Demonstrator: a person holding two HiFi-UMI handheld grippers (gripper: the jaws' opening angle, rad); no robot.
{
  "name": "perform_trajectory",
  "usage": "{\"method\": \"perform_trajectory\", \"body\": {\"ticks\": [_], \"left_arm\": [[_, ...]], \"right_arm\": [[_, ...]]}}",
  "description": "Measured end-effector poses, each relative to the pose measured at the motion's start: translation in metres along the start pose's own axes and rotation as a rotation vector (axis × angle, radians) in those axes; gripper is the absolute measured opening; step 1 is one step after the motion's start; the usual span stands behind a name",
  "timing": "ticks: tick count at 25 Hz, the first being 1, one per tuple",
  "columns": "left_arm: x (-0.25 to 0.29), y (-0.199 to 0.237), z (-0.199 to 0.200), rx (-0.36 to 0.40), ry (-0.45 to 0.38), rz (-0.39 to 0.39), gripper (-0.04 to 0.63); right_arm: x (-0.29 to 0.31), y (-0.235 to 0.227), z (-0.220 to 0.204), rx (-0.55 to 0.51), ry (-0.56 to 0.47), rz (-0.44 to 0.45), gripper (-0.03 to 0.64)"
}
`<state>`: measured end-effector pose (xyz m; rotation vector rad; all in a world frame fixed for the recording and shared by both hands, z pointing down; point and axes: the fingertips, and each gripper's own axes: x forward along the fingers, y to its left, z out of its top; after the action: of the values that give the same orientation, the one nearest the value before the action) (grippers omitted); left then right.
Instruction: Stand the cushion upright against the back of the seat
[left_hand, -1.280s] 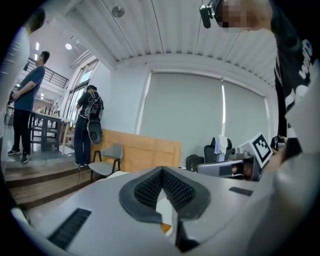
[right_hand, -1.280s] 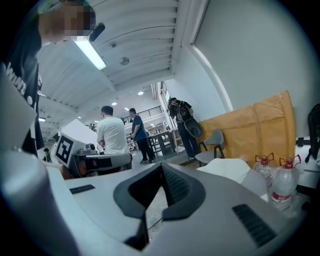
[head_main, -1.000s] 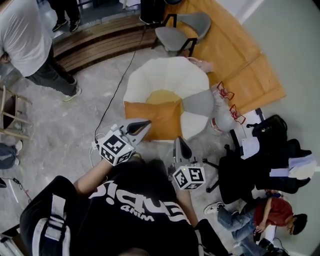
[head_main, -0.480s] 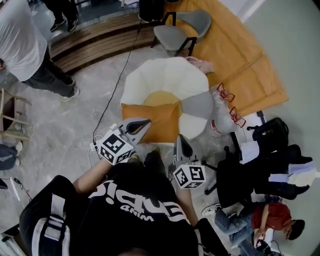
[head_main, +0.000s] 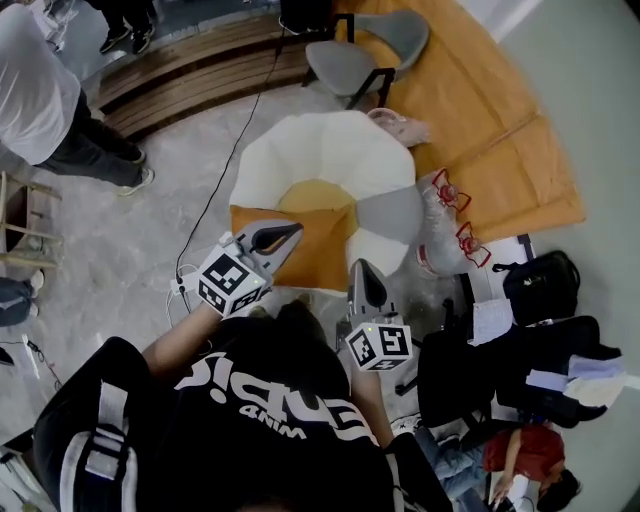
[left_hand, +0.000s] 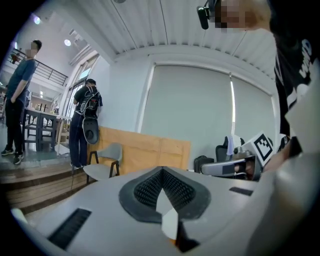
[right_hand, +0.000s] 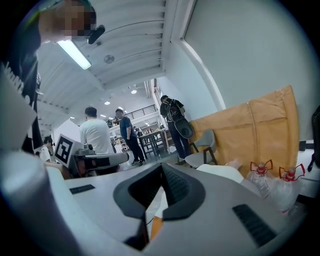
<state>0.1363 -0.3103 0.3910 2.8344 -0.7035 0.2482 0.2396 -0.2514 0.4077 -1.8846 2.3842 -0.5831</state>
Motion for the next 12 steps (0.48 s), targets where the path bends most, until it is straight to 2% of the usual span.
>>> {"method": "perform_trajectory", "body": {"ticks": [3, 6, 12], "left_arm": [[0.024, 0.009, 0.011, 0.014, -0.026, 0.023, 0.006], [0.04, 0.017, 0.011, 0.013, -0.015, 0.047, 0.008], [0.054, 0.04, 0.003, 0.003, -0.009, 0.038, 0.007]], "right_arm": [[0.017, -0.017, 0.01, 0.002, 0.003, 0.027, 0.021], [0.031, -0.027, 0.014, -0.004, 0.019, 0.053, 0.021], [0.063, -0.042, 0.0, 0.011, 0.064, 0.039, 0.021]]}}
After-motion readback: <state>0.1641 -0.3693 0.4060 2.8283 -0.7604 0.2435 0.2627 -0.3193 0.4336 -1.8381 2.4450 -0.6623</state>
